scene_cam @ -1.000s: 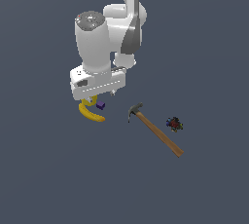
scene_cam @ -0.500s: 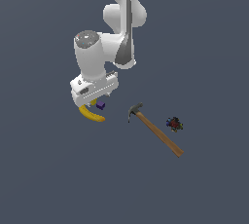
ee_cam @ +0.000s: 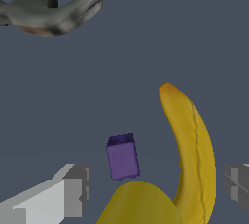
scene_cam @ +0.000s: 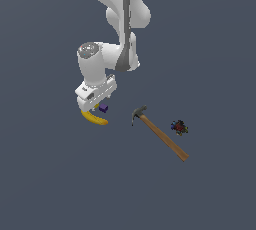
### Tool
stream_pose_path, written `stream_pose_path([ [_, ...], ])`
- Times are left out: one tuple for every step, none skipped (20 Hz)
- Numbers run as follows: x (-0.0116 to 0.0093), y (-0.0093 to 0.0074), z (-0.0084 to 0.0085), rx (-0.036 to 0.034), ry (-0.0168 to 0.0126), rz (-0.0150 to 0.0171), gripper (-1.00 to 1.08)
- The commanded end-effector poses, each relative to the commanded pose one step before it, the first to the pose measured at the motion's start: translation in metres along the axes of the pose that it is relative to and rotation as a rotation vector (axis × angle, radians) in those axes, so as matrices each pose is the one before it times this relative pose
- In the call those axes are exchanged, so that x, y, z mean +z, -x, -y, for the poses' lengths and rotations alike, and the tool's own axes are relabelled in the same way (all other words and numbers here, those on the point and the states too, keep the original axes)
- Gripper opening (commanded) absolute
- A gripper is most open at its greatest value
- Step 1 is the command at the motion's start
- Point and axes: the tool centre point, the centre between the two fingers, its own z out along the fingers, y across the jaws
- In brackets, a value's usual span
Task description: Pick up a designated object from a clutter of objects.
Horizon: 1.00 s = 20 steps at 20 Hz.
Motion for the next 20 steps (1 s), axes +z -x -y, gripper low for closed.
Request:
stream_pose_path([
  [0.00987, 0.00687, 0.00496, -0.04818, -0.00196, -0.00518, 1.0],
  [0.0033, 0.00223, 0.00194, -0.01607, -0.00087, -0.00191, 1.0],
  [0.00303, 0.00203, 0.00188, -0.01495, -0.00079, -0.00185, 1.0],
  [0.00277, 0.00183, 0.00181, -0.01383, -0.0007, -0.00178, 1.0],
  [0.00252, 0.00165, 0.00171, -0.01272, -0.00062, -0.00169, 1.0],
  [0.00227, 0.00146, 0.00161, -0.01162, -0.00055, -0.0016, 1.0],
  [0.00203, 0.0013, 0.00149, -0.01049, -0.00048, -0.00148, 1.0],
  [0.0018, 0.00114, 0.00136, -0.00937, -0.00041, -0.00135, 1.0],
  [0.00158, 0.00099, 0.00122, -0.00828, -0.00035, -0.00122, 1.0],
  [0.00135, 0.00083, 0.00108, -0.00719, -0.00029, -0.00108, 1.0],
  [0.00114, 0.0007, 0.00092, -0.00606, -0.00024, -0.00092, 1.0],
  [0.00093, 0.00056, 0.00076, -0.00497, -0.00019, -0.00076, 1.0],
  [0.00072, 0.00043, 0.0006, -0.00386, -0.00015, -0.0006, 1.0],
  [0.00051, 0.00032, 0.00043, -0.00273, -0.0001, -0.00043, 1.0],
  [0.00031, 0.00018, 0.00026, -0.00167, -0.00006, -0.00026, 1.0],
  [0.0001, 0.00001, 0.0001, -0.00068, -0.00002, -0.00011, 1.0],
  [-0.00047, -0.00013, -0.0004, 0.00407, -0.00039, 0.00067, 1.0],
  [0.00022, 0.00001, 0.00002, 0.0, 0.0, 0.0, 1.0],
  [0.00066, 0.00004, 0.00005, 0.0, 0.0, 0.0, 1.0],
  [0.00111, 0.00007, 0.00008, 0.0, 0.0, 0.0, 1.0],
])
